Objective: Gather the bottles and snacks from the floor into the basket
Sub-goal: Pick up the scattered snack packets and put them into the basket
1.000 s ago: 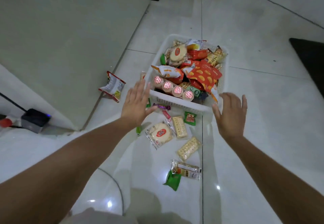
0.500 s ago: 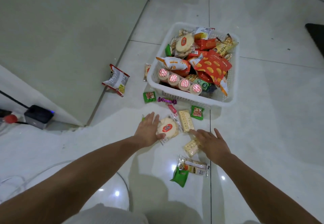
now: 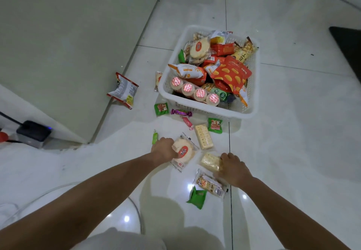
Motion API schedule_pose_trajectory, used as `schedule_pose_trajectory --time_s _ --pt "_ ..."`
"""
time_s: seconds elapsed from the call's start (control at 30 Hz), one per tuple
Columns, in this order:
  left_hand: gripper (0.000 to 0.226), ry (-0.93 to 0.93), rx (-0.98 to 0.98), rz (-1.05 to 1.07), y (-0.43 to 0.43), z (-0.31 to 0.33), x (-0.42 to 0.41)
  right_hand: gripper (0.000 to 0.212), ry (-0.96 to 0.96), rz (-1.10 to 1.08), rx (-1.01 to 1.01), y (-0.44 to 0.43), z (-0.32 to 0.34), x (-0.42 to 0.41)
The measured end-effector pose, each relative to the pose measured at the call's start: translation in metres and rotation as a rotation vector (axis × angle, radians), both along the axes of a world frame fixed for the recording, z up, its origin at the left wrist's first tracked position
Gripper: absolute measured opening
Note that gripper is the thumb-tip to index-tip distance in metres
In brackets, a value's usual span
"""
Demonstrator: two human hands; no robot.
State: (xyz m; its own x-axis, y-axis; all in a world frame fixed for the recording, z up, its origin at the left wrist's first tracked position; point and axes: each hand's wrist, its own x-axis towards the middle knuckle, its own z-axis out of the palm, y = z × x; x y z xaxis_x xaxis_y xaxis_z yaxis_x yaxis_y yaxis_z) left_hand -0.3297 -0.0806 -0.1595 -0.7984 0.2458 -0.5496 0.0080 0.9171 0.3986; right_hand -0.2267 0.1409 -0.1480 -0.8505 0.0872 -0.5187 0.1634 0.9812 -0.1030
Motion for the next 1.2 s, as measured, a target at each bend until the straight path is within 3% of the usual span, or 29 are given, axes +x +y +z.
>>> schedule_pose_trajectory --time_s 0.1,0.23,0.33,0.47,0.5,0.6,0.67,0.83,1.0,1.1,1.2 --pt "0.044 -0.16 0.196 0.089 -0.002 0.018 -0.005 0.044 0.14 -0.022 -0.117 0.006 0.016 0.0" --pt "0.046 -0.325 0.396 0.061 -0.007 0.074 -0.031 0.061 0.527 0.243 0.024 0.013 0.067 -0.015" --pt "0.047 -0.29 0.512 0.064 -0.003 0.125 -0.058 0.073 0.69 0.285 0.131 0.02 0.109 -0.04" --pt "0.045 -0.106 0.742 0.249 0.025 0.19 -0.094 0.066 0.722 0.081 0.151 0.026 0.16 -0.099" --pt "0.052 0.004 0.699 0.269 0.034 0.199 -0.104 0.07 0.712 0.011 0.128 0.027 0.169 -0.113" --pt "0.073 0.383 0.291 0.234 0.044 0.196 -0.112 0.081 0.632 -0.211 -0.035 0.024 0.175 -0.132" --pt "0.074 0.447 0.227 0.233 0.03 0.172 -0.103 0.082 0.591 -0.224 -0.077 0.023 0.161 -0.121" --pt "0.078 0.432 0.07 0.177 -0.033 0.081 -0.061 0.095 0.602 -0.088 -0.025 0.028 0.087 -0.045" --pt "0.088 0.298 -0.105 -0.148 -0.064 0.02 -0.018 0.088 0.483 -0.014 -0.044 0.006 0.008 0.027" --pt "0.109 0.224 -0.13 -0.337 -0.066 0.004 0.0 0.086 0.37 0.194 -0.031 -0.01 -0.026 0.059" --pt "0.131 0.169 -0.126 -0.394 -0.065 -0.009 0.008 0.082 0.28 0.312 0.036 -0.017 -0.042 0.077"
